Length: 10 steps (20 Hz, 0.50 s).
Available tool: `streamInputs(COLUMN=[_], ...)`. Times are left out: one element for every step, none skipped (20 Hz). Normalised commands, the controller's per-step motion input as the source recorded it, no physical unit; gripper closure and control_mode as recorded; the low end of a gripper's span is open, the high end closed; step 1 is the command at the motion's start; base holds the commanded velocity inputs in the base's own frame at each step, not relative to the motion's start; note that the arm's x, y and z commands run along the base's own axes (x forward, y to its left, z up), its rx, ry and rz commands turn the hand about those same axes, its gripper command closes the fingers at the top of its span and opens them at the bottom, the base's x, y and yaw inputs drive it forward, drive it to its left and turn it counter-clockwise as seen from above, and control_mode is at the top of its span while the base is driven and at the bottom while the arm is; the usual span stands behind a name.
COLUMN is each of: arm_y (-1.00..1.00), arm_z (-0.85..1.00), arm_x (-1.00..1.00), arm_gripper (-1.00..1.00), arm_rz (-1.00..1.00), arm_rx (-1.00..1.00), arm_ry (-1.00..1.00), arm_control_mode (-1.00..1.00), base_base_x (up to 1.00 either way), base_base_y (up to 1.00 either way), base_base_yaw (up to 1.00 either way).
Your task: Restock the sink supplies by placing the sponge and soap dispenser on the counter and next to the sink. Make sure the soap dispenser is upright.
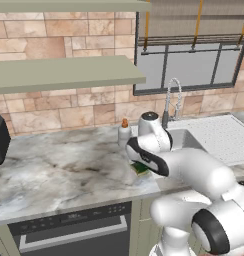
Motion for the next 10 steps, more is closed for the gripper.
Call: streamInputs(arm_y=[-0.01, 0.0, 0.0, -0.02, -0.01, 0.0, 0.0, 0.0, 0.0, 0.0], arm_z=[0.59, 0.59, 0.51, 0.49, 0.49, 0.5, 0.55, 0.57, 0.65, 0.69], arm_x=[-0.82, -0.8, -0.81, -0.81, -0.77, -0.78, -0.69, -0.71, -0.78, -0.69], arm_gripper=[-1.0, -1.0, -1.0, -1.0, -1.0, -1.0, -1.0, -1.0, -1.0, -1.0], arm_rz=[-0.12, -0.13, -0.13, -0.13, -0.13, -0.13, -0.12, -0.12, -0.11, -0.11], arm_rx=[0.0, 0.0, 0.0, 0.0, 0.01, 0.0, 0.0, 0.0, 0.0, 0.0], arm_ry=[-0.22, -0.21, -0.2, -0.19, -0.18, -0.19, -0.19, -0.2, -0.23, -0.22], arm_control_mode=[-1.0, -1.0, -1.0, -1.0, -1.0, -1.0, -1.0, -1.0, -1.0, -1.0], base_base_x=[0.0, 0.0, 0.0, 0.0, 0.0, 0.0, 0.0, 0.0, 0.0, 0.0], base_base_y=[0.0, 0.0, 0.0, 0.0, 0.0, 0.0, 0.0, 0.0, 0.0, 0.0], base_base_yaw=[0.0, 0.0, 0.0, 0.0, 0.0, 0.0, 0.0, 0.0, 0.0, 0.0])
